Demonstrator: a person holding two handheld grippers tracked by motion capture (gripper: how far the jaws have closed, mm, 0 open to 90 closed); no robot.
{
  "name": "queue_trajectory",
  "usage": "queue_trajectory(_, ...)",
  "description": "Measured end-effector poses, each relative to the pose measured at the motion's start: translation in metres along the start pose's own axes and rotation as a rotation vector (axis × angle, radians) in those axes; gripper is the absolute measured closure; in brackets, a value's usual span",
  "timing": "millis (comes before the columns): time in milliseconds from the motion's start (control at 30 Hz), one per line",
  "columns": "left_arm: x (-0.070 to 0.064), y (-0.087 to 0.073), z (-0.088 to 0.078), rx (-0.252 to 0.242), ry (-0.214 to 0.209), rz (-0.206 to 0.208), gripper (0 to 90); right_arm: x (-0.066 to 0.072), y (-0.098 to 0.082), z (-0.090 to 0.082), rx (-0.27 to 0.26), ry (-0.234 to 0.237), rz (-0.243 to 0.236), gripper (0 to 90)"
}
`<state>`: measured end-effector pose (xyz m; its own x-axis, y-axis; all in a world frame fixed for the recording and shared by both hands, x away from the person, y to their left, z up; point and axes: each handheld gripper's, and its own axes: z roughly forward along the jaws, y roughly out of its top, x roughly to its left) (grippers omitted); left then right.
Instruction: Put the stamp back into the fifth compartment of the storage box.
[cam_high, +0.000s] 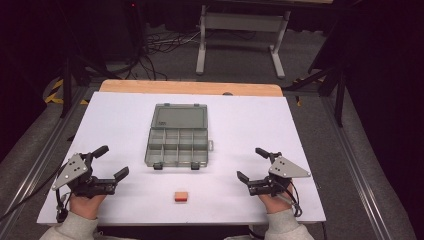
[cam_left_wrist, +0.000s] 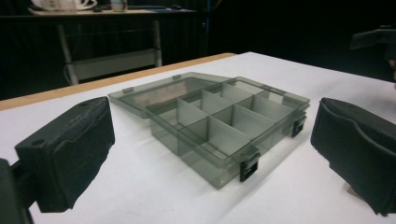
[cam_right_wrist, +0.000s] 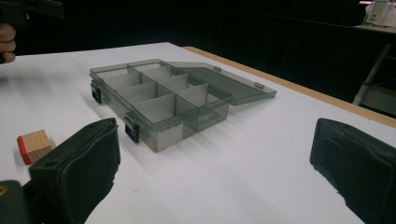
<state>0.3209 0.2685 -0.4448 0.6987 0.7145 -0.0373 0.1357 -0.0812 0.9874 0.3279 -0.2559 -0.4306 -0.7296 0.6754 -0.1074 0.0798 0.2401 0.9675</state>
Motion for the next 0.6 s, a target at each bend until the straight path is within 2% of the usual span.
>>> queue_trajectory(67,-0.001,0.002,0.002,-0.007,-0.05,0.002,0.4,0.0,0.0,0.0,-0.005,-0.004,0.002,2.3)
queue_trajectory(100,-0.003,0.004,0.003,-0.006,-0.077,0.022,0.3,-0.001,0.0,-0.001,-0.007,-0.008,0.007,2.3)
queue_trajectory(200,-0.005,0.008,0.004,0.015,-0.098,0.027,0.1,-0.002,-0.002,0.0,-0.001,-0.004,0.034,2.2)
queue_trajectory(233,-0.006,0.01,0.005,0.017,-0.11,0.022,0.1,-0.002,-0.003,0.0,0.0,0.001,0.041,2.2)
queue_trajectory(267,-0.007,0.013,0.007,0.025,-0.129,-0.005,0.0,-0.002,-0.003,0.0,0.001,0.003,0.046,2.2)
queue_trajectory(333,-0.007,0.015,0.009,0.013,-0.155,-0.016,0.0,-0.002,-0.004,-0.001,-0.002,-0.003,0.062,2.2)
queue_trajectory(367,-0.007,0.015,0.01,0.006,-0.166,-0.013,0.1,-0.002,-0.004,-0.001,-0.008,-0.006,0.069,2.2)
queue_trajectory(467,-0.009,0.018,0.014,0.027,-0.167,-0.005,0.4,-0.002,-0.006,-0.001,-0.013,-0.011,0.083,2.2)
queue_trajectory(500,-0.012,0.021,0.021,0.043,-0.177,-0.004,0.7,-0.002,-0.006,-0.001,-0.005,-0.015,0.088,2.2)
queue_trajectory(600,-0.014,0.024,0.025,0.041,-0.193,0.001,0.7,-0.001,-0.006,-0.001,-0.002,-0.014,0.084,2.2)
